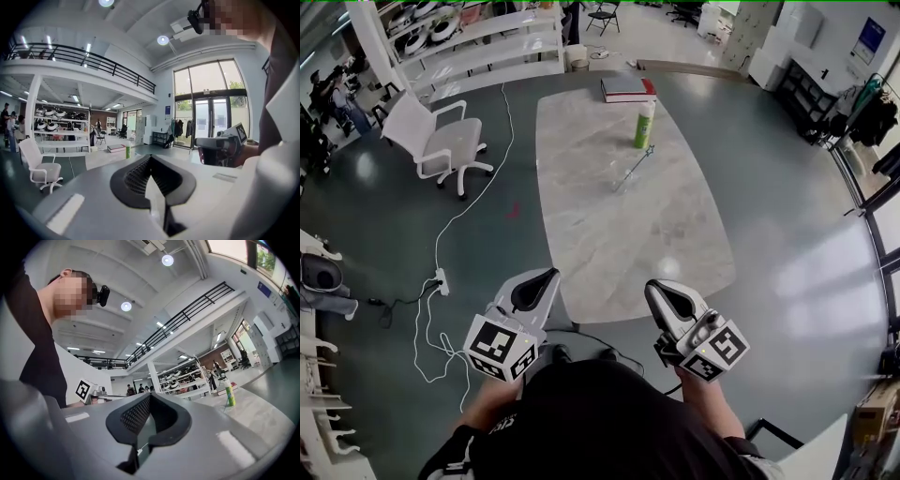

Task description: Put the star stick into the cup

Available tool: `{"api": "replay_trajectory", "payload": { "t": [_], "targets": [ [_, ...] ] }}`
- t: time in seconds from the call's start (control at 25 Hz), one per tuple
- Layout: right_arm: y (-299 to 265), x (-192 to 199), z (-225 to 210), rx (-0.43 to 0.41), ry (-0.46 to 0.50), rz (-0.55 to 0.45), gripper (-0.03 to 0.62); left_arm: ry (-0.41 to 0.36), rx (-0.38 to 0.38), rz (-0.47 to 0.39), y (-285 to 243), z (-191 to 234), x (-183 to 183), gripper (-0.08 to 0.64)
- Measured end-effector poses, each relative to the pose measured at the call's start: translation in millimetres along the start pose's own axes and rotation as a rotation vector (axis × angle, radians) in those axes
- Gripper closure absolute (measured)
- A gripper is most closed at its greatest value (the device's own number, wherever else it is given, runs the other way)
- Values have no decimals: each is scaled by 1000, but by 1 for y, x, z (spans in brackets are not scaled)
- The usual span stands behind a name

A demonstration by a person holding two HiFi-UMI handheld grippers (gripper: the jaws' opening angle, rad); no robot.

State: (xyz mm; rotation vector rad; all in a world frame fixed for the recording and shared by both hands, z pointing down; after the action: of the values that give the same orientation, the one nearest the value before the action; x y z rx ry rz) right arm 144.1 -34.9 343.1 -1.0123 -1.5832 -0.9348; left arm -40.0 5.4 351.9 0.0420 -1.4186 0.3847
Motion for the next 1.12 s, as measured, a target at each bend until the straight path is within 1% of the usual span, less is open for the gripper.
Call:
{"api": "replay_trajectory", "payload": {
  "t": [0.08, 0.16, 0.24, 0.36, 0.56, 1.12],
  "targets": [
    [-8, 0, 5, -32, 14, 7, 578, -3, -12, -17, 5, 9, -6, 558],
    [-16, -1, 7, -43, 47, 10, 578, 0, -26, -27, 10, 19, -7, 558],
    [-19, -7, 6, -41, 83, 0, 580, 4, -38, -32, 15, 28, -6, 558],
    [-20, -14, 2, -24, 102, -12, 580, 7, -47, -40, 20, 36, -7, 558],
    [-25, -10, 0, 9, 82, -9, 580, -8, -38, -54, 23, 43, -15, 558],
    [-31, 3, 11, 11, 53, 10, 580, -16, -27, -45, 26, 46, -13, 558]
  ]
}}
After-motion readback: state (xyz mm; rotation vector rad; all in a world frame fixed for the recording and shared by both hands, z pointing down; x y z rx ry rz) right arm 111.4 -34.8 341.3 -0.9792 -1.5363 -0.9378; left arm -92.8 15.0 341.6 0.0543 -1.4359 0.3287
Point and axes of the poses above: the fingertips, and each gripper's own axes: y backward along the fingers, z to its left, x out of its underside, the point moved 2 cm from there along y, backward along the fingers, and after that the axes turned 6 degrees about y, right-handed, at the moved point
